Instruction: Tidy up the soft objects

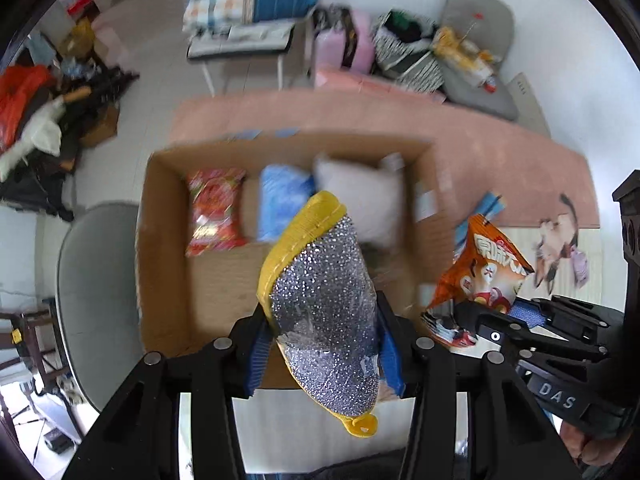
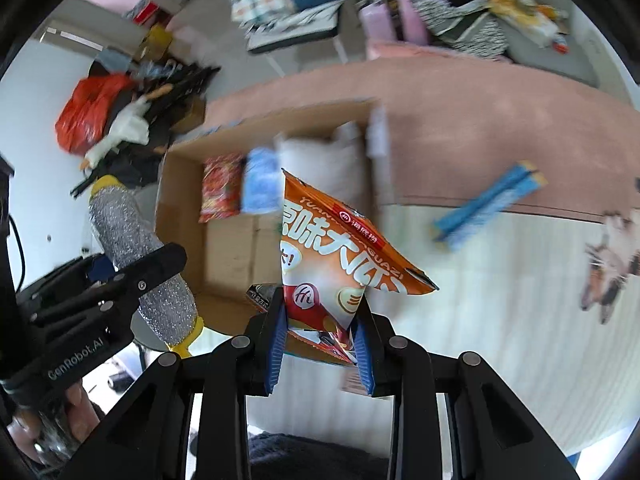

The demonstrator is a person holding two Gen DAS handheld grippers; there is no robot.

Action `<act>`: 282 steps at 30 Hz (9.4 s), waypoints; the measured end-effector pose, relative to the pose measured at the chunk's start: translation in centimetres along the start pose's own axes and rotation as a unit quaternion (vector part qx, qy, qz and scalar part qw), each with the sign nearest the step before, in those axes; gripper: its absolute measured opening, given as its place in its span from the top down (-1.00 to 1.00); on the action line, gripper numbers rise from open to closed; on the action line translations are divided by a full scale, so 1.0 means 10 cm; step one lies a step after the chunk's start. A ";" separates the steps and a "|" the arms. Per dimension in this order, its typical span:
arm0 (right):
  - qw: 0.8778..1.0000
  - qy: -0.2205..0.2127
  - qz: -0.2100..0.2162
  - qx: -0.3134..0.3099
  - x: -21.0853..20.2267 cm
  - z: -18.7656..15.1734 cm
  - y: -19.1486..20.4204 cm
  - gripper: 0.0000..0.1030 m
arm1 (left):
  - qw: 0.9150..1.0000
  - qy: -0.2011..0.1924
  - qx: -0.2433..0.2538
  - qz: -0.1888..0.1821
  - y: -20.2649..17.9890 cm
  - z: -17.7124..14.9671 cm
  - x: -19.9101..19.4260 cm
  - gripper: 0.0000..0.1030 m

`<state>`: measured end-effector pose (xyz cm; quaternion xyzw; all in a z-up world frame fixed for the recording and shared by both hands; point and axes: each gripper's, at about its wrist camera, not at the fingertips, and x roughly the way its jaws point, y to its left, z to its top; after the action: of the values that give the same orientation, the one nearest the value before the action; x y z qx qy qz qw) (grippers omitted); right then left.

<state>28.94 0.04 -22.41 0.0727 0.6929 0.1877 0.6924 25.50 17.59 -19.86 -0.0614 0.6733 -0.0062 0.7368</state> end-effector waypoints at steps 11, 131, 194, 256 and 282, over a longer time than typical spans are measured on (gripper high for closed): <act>0.995 0.095 -0.028 -0.010 1.33 0.16 0.75 0.38 | 0.987 0.157 0.027 -0.017 0.68 0.26 1.26 0.15; 0.969 0.052 -0.132 0.204 0.20 -0.25 -4.15 -0.09 | 0.946 0.136 0.265 0.128 -3.15 0.88 2.53 0.37; 0.993 -0.033 -0.090 0.066 0.59 -0.14 0.19 0.28 | 0.998 -0.005 -0.064 0.002 0.76 -0.16 0.57 0.75; 0.980 -0.092 -0.178 0.003 -0.15 -0.57 0.66 -1.00 | 0.992 -0.114 -0.034 0.046 0.43 -0.73 -0.66 -0.94; 0.957 -0.230 -0.170 -0.037 -2.05 -1.81 1.31 -1.00 | 0.977 -0.207 -0.039 0.044 0.17 -1.61 -2.11 -0.94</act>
<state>9.62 1.82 0.95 -0.0312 0.5094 0.0708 0.8571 7.42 19.90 -0.53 -0.0603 0.5075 0.0649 0.8571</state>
